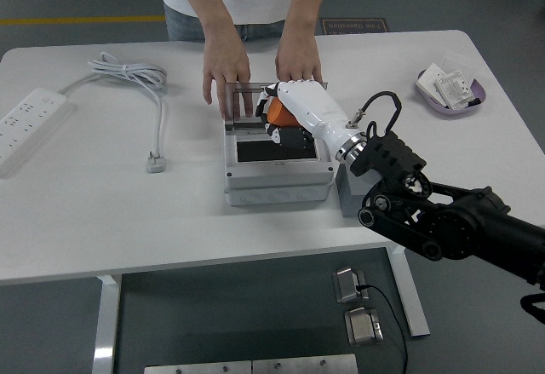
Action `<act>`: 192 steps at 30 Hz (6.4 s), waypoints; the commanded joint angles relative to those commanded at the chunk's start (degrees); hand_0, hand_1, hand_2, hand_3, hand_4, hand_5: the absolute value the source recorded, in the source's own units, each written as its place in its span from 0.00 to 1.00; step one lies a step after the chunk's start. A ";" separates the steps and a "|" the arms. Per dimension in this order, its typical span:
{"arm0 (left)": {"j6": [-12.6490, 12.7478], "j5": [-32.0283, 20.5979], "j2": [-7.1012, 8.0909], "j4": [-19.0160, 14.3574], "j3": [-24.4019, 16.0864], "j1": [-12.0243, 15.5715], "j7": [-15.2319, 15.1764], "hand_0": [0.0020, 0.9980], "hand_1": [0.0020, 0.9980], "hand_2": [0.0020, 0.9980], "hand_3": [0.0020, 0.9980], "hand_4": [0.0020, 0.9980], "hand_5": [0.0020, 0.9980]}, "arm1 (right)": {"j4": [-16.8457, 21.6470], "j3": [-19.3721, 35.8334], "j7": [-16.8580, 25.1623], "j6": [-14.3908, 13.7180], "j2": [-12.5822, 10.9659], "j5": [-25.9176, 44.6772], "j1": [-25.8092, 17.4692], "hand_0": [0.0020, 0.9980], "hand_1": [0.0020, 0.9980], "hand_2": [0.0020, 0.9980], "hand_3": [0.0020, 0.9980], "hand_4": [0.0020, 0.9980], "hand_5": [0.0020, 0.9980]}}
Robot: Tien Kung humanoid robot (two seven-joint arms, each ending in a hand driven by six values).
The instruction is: Fetch the battery,place it into the box,close the lid of the box
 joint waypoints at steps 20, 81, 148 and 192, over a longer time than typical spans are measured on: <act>0.04 -0.28 -0.18 0.01 0.15 -0.67 -0.06 0.67 0.73 0.68 0.62 0.63 0.18 | -3.27 -1.83 -0.34 -0.75 1.28 0.95 0.67 0.00 0.16 0.24 0.32 0.15 0.00; -0.11 0.24 -0.21 0.02 0.02 -1.26 -0.02 0.67 0.73 0.69 0.63 0.64 0.18 | -10.84 -6.74 7.27 1.28 2.37 12.98 1.08 0.29 0.34 0.45 0.59 0.56 0.26; -0.11 -1.71 -0.84 0.06 0.97 -0.17 -0.30 0.67 0.73 0.68 0.63 0.63 0.18 | 6.10 1.75 3.09 4.35 -13.25 5.51 -3.05 0.46 0.46 0.53 0.61 0.92 0.70; -0.09 0.05 -0.96 -0.05 -0.61 0.09 0.36 0.67 0.72 0.68 0.63 0.64 0.19 | 13.48 6.71 2.28 5.17 -12.22 5.31 -1.95 0.45 0.45 0.56 0.63 0.95 0.77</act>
